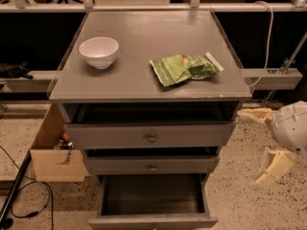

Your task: Close bottom drawer

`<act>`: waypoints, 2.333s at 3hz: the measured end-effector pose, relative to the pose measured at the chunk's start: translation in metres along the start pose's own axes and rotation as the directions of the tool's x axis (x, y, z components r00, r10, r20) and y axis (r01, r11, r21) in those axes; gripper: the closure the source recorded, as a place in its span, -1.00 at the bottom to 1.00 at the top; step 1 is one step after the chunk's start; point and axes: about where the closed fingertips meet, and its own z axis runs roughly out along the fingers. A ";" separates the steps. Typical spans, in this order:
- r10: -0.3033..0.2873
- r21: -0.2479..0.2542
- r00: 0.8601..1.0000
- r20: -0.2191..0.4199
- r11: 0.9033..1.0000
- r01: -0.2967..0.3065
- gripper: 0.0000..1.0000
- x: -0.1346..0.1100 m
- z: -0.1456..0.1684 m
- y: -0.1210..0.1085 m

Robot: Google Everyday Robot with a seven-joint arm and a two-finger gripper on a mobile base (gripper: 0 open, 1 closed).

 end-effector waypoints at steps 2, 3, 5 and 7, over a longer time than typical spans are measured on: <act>0.082 -0.002 0.996 0.018 0.997 -0.082 -1.00 0.010 0.022 0.011; 0.252 -0.057 0.966 0.064 0.967 -0.249 -1.00 0.050 0.081 0.036; 0.372 -0.206 0.927 0.053 0.912 -0.354 -1.00 0.121 0.181 0.076; 0.410 -0.200 0.905 0.111 0.901 -0.384 -1.00 0.123 0.203 0.076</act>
Offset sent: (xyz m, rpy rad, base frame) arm -0.0195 0.0180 -0.0712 0.0995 0.1368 -0.1711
